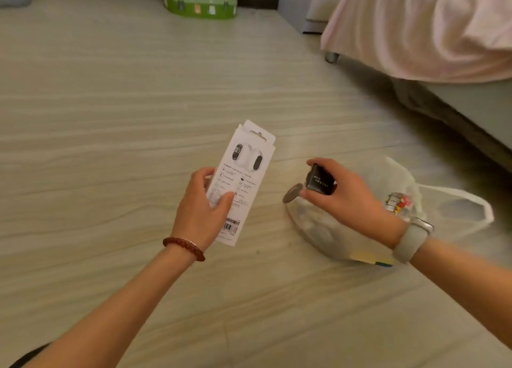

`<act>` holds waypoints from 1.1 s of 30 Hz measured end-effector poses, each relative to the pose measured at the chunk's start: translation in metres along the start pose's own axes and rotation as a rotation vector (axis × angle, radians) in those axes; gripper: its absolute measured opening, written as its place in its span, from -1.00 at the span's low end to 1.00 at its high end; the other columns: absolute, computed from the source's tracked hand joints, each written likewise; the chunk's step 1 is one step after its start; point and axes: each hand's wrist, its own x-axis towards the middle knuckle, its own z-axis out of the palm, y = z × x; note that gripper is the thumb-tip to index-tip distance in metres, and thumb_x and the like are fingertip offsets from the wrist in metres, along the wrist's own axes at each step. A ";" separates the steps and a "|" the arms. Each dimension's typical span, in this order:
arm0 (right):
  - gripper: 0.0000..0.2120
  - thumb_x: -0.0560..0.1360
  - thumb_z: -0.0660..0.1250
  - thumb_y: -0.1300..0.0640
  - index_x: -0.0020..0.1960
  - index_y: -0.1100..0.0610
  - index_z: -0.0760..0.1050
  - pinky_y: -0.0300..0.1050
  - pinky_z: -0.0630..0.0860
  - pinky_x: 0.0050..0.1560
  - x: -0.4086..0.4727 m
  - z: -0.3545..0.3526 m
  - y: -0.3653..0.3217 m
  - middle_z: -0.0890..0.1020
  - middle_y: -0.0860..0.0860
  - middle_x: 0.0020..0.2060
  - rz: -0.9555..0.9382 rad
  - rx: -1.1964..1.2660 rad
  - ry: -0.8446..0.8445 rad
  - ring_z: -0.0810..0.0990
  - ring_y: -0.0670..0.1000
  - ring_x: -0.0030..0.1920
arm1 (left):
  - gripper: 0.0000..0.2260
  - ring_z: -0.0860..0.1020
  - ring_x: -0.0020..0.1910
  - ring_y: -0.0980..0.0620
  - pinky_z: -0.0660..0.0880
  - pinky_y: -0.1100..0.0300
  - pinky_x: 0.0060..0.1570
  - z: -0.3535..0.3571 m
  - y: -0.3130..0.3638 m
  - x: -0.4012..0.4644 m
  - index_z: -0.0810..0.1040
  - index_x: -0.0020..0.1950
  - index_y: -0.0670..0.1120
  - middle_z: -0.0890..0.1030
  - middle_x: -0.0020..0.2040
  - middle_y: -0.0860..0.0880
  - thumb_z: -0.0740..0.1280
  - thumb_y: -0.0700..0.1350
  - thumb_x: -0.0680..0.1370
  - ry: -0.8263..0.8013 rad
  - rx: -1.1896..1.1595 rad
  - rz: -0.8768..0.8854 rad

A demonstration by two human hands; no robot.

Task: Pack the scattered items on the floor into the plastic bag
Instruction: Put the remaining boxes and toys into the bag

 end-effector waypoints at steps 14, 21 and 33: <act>-0.45 0.45 0.36 0.05 0.37 0.18 0.29 -0.11 0.42 0.12 -0.015 -0.145 0.199 0.47 0.15 0.25 0.454 0.019 0.324 0.47 0.07 0.12 | -0.59 0.50 -0.01 0.05 0.49 0.13 -0.08 0.152 0.149 0.015 0.31 0.27 -0.04 0.46 0.05 0.07 0.34 -0.12 0.47 -0.243 0.008 0.274; -0.46 0.47 0.33 0.08 0.38 0.17 0.25 -0.11 0.40 0.17 0.015 -0.124 0.246 0.46 0.14 0.27 0.507 0.056 0.200 0.44 0.12 0.24 | -0.61 0.54 -0.08 0.07 0.51 0.21 -0.24 0.200 0.168 0.002 0.30 0.25 0.01 0.48 0.01 0.09 0.33 -0.08 0.47 -0.276 0.024 0.234; -0.56 0.54 0.20 0.06 0.40 0.10 0.28 -0.04 0.32 0.34 -0.030 -0.115 0.282 0.43 0.05 0.35 0.367 -0.099 0.347 0.34 0.04 0.36 | -0.62 0.46 -0.01 0.09 0.38 0.35 -0.19 0.237 0.179 -0.009 0.34 0.25 0.01 0.41 0.07 0.09 0.31 -0.16 0.46 -0.303 0.082 0.299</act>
